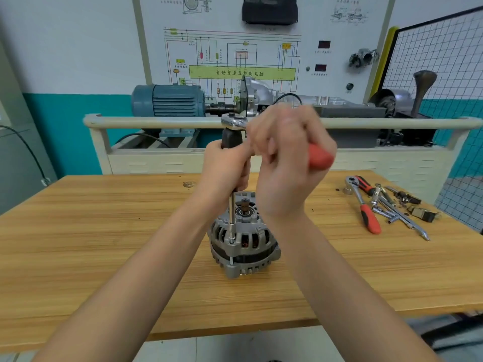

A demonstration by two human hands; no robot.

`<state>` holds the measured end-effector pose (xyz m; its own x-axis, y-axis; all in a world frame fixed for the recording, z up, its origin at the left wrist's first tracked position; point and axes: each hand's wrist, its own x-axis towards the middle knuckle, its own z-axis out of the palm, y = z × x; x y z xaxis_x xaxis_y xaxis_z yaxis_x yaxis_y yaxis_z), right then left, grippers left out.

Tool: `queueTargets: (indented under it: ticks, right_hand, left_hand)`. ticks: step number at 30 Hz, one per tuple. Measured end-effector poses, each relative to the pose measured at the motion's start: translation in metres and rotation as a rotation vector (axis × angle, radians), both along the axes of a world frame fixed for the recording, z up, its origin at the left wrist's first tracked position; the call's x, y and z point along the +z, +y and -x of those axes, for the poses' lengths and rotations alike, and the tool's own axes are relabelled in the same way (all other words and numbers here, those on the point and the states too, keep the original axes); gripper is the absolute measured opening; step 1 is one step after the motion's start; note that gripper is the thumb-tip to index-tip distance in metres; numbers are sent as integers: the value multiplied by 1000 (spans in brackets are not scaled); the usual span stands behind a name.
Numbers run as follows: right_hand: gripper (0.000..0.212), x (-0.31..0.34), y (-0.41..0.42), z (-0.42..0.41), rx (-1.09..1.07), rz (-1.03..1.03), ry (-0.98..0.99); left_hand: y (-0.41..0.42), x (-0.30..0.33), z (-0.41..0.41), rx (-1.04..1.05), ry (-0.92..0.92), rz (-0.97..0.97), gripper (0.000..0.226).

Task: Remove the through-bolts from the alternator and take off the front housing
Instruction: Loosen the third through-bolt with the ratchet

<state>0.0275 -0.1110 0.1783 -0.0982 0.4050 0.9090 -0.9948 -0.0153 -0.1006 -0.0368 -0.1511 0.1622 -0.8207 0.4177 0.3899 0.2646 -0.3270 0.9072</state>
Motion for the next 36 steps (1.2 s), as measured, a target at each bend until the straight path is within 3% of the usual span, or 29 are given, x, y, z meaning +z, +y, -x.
queueTargets:
  ticks: [2, 4, 9, 12, 15, 20, 22, 26, 30, 32, 36]
  right_hand:
    - [27, -4, -7, -1, -162, -62, 3]
    - [26, -3, -6, -2, -123, -43, -1]
    - [40, 12, 29, 2, 439, 143, -149]
    - [40, 17, 50, 10, 841, 378, -303]
    - [38, 18, 59, 20, 1021, 577, -334]
    - [41, 14, 48, 14, 798, 478, -294]
    - [44, 10, 38, 7, 624, 335, -248]
    - [31, 2, 10, 0, 110, 54, -45]
    - [28, -5, -4, -1, -222, -62, -22]
    - [31, -3, 2, -1, -134, -60, -19]
    - [40, 10, 36, 4, 497, 156, -176]
  left_hand:
    - [2, 0, -3, 38, 39, 20, 14]
    - [1, -1, -2, 94, 61, 28, 23]
    - [-12, -2, 4, -115, 83, 68, 41]
    - [-22, 4, 6, -316, 88, 104, 38]
    - [-20, 10, 4, -407, 60, 125, 31]
    - [-11, 8, 6, -276, -21, 119, 47]
    - [-10, 6, 7, -182, -18, 97, 43]
    - [-8, 3, 5, -50, 69, 115, 36]
    - [-8, 5, 1, 27, 132, 180, 15]
    - [-8, 3, 3, -17, 121, 140, 26]
    - [-16, 1, 10, -218, 70, 82, 43]
